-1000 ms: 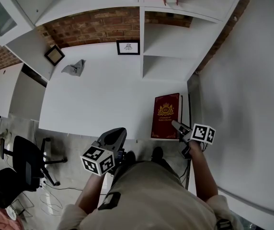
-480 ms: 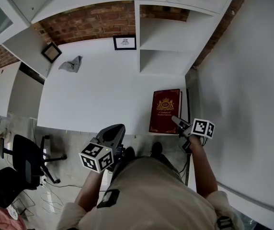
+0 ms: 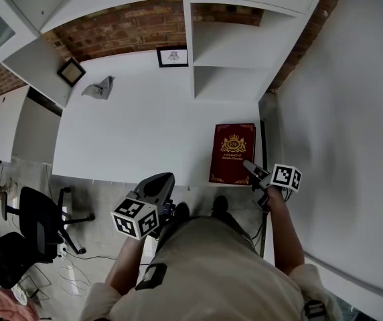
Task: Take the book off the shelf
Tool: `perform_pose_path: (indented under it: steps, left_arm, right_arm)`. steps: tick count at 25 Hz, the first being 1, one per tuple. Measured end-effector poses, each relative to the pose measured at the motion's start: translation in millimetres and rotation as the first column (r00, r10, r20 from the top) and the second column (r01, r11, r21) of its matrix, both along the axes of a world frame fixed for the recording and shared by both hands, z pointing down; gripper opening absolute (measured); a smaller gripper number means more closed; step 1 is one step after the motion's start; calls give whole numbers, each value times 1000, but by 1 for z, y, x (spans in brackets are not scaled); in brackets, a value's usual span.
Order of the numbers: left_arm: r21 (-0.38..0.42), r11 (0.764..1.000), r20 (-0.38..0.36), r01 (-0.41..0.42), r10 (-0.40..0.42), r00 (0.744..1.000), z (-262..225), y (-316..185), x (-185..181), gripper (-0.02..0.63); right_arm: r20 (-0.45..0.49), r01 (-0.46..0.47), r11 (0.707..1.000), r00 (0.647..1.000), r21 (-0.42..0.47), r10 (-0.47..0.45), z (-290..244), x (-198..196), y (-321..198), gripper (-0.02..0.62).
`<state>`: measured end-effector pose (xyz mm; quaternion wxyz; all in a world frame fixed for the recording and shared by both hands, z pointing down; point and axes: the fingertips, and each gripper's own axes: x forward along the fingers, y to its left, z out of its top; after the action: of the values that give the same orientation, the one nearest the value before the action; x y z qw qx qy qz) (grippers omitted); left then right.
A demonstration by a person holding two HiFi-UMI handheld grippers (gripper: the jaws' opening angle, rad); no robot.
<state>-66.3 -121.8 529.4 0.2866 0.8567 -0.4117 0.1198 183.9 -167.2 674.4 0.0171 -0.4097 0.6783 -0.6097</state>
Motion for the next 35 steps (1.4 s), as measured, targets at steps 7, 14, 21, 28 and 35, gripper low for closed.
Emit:
perform_pose_path:
  steps: [7, 14, 21, 28, 35]
  left_arm:
    - [1, 1000, 3, 15, -15, 1000, 3, -2, 1, 3]
    - [0, 1000, -3, 21, -21, 1000, 5, -8, 8, 3]
    - [1, 999, -3, 35, -35, 999, 7, -14, 8, 3]
    - [0, 1000, -7, 25, -25, 1000, 11, -22, 8, 3]
    - [15, 1000, -15, 13, -13, 1000, 6, -28, 3, 3]
  right_arm:
    - [14, 1, 1000, 1000, -20, -1, 13, 7, 2, 207]
    - [20, 13, 998, 1000, -60, -12, 27, 15, 3, 213]
    - [-268, 89, 995, 958, -49, -99, 47, 29, 2, 178]
    - [-421, 142, 988, 894, -57, -152, 46, 26, -4, 181]
    - [-503, 106, 994, 857, -40, -112, 35, 39, 5, 249]
